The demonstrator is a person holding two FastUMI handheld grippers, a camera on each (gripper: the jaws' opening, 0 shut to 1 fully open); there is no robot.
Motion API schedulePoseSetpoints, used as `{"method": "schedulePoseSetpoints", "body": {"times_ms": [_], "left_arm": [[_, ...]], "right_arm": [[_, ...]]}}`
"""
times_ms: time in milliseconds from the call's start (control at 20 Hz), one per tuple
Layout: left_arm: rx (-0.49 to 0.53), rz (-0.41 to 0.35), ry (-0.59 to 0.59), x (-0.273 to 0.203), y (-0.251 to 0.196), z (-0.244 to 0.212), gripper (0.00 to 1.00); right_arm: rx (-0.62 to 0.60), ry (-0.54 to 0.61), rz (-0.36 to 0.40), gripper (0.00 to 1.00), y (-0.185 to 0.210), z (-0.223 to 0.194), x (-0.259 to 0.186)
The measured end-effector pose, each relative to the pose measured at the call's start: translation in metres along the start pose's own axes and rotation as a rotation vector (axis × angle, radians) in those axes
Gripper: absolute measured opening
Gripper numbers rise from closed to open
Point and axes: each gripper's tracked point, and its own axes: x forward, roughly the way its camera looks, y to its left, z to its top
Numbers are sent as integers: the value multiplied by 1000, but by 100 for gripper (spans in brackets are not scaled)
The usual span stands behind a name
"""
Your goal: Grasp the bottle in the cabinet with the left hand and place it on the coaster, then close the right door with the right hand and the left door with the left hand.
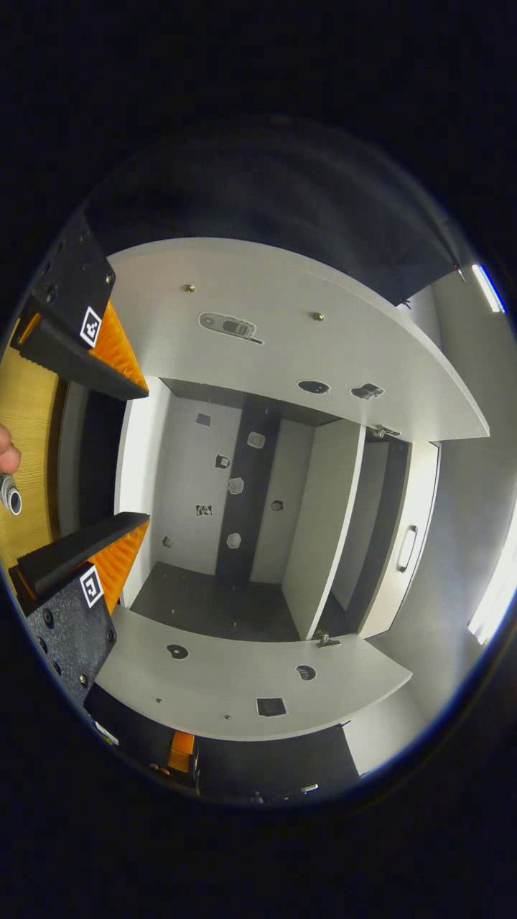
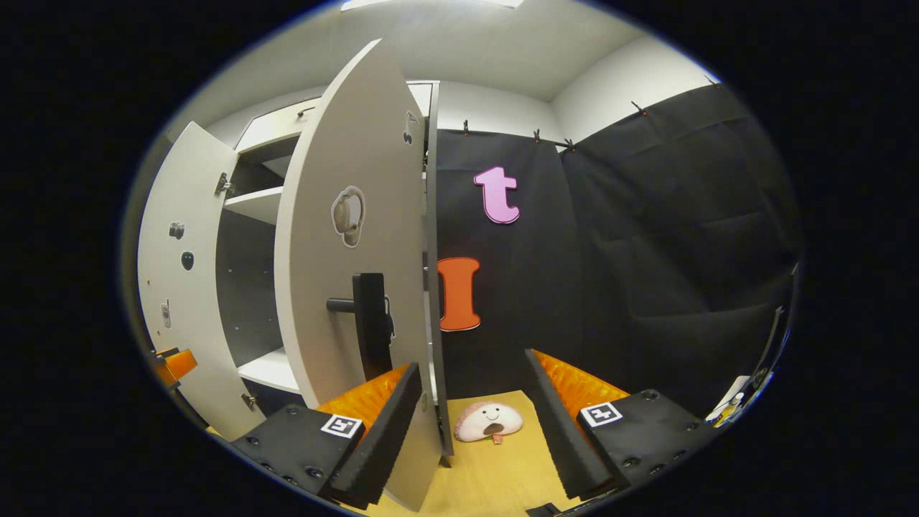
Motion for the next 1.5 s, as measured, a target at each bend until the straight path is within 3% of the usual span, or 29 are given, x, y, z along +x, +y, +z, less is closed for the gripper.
{"method": "schedulePoseSetpoints", "body": {"times_ms": [50, 100, 150, 200, 350, 400, 500, 850, 1000, 1050, 1200, 1400, 1450, 1500], "left_arm": [[-3, -2, -3, -1, 3, 3, 95], [-5, -2, -5, -3, 6, 5, 95], [-7, 0, -7, -4, 9, 8, 95], [-8, 5, -10, -5, 12, 11, 95], [-22, 15, -29, -11, 23, 21, 95], [-27, 23, -32, -13, 27, 24, 94], [-32, 49, -40, -17, 38, 29, 95], [-23, 141, -117, -47, 67, 71, 92], [86, 235, -187, -61, 94, 99, 94], [107, 258, -203, -65, 102, 107, 91], [106, 340, -237, -72, 135, 119, 94], [148, 525, -258, -77, 201, 130, 94], [160, 569, -250, -78, 215, 129, 90], [171, 585, -242, -74, 222, 127, 94]], "right_arm": [[-3, -2, 15, 83, 11, 0, 0], [-7, -1, 30, 100, 22, -1, 0], [-7, 0, 47, 95, 34, -2, 2], [-3, 3, 67, 83, 45, -3, 5], [27, 6, 146, 84, 82, -6, 19], [51, 10, 175, 96, 93, -6, 24], [86, 15, 206, 96, 104, -5, 30], [54, 20, 195, 97, 88, -5, 38], [9, 26, 152, 97, 68, -11, 35], [-4, 30, 142, 97, 63, -14, 34], [-7, 42, 129, 97, 54, -22, 28], [40, 61, 131, 97, 48, -30, 19], [41, 61, 121, 96, 44, -30, 18], [42, 58, 110, 97, 41, -29, 18]]}}
